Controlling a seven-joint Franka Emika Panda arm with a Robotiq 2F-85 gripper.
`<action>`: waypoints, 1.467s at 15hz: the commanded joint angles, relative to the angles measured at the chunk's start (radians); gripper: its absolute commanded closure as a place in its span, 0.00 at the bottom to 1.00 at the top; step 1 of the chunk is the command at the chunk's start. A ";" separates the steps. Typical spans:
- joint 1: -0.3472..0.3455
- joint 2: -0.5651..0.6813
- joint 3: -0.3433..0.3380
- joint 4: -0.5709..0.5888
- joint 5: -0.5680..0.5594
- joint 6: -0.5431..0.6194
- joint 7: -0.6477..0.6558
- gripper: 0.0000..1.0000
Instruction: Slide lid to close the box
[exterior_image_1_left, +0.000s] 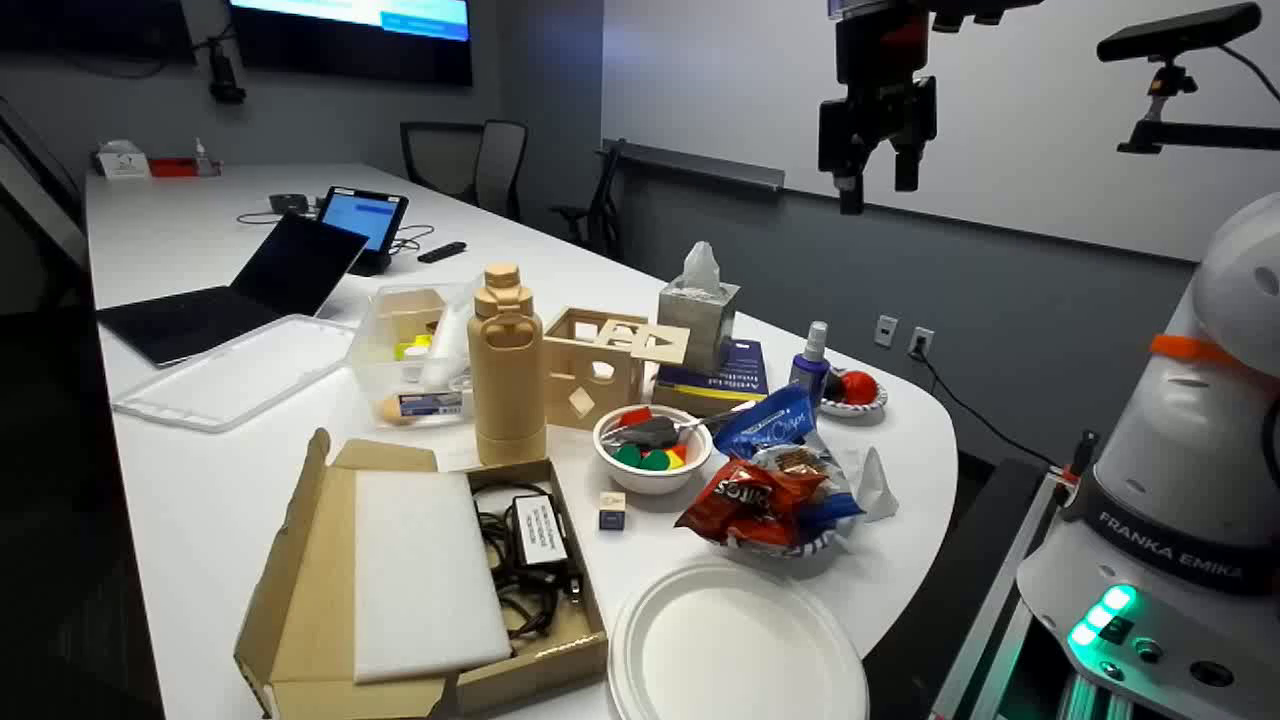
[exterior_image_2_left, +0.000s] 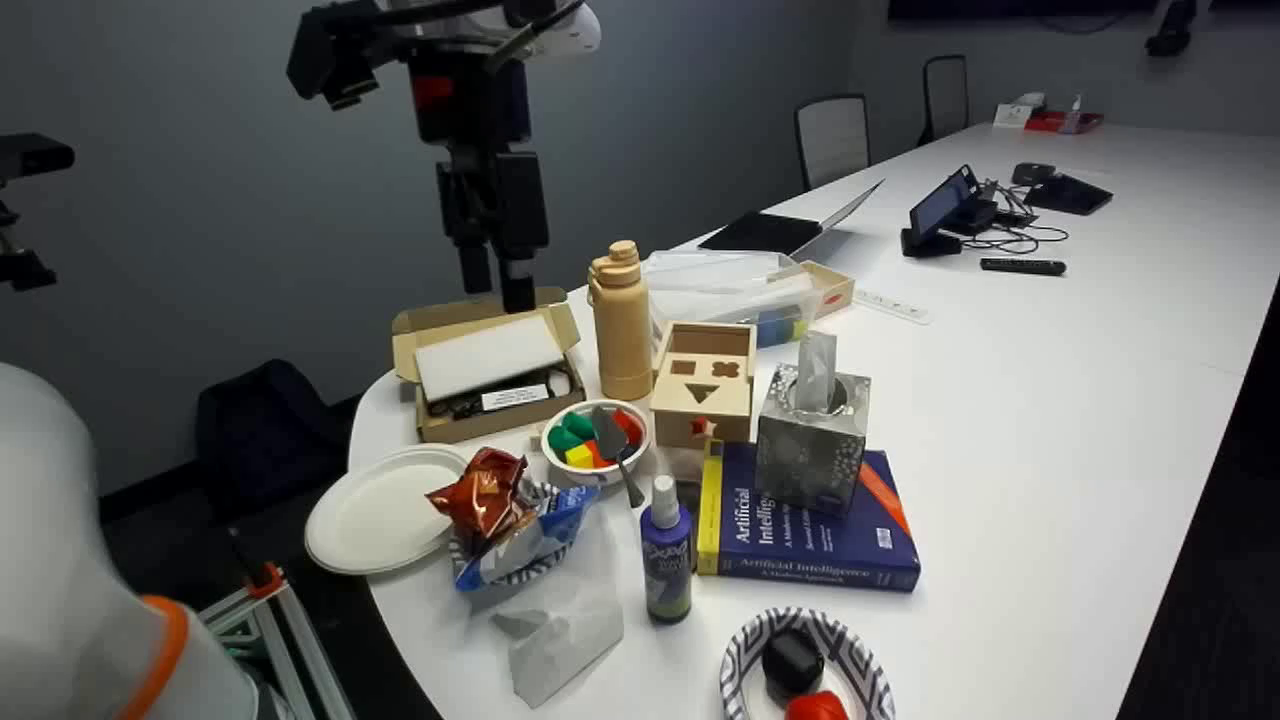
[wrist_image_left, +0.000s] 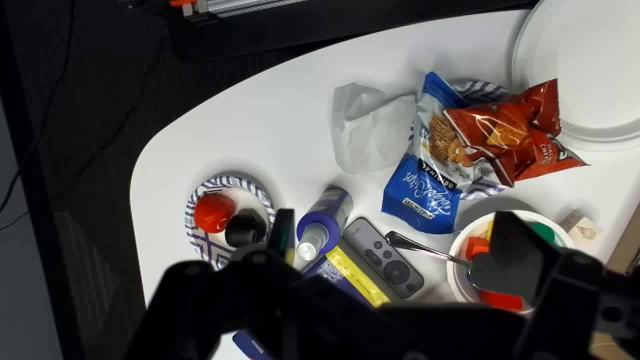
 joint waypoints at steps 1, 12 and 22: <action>0.015 0.002 -0.012 0.002 -0.006 -0.002 0.008 0.00; 0.023 0.353 -0.082 -0.087 0.055 0.561 -0.042 0.00; 0.012 0.699 -0.124 -0.008 0.043 0.925 -0.035 0.00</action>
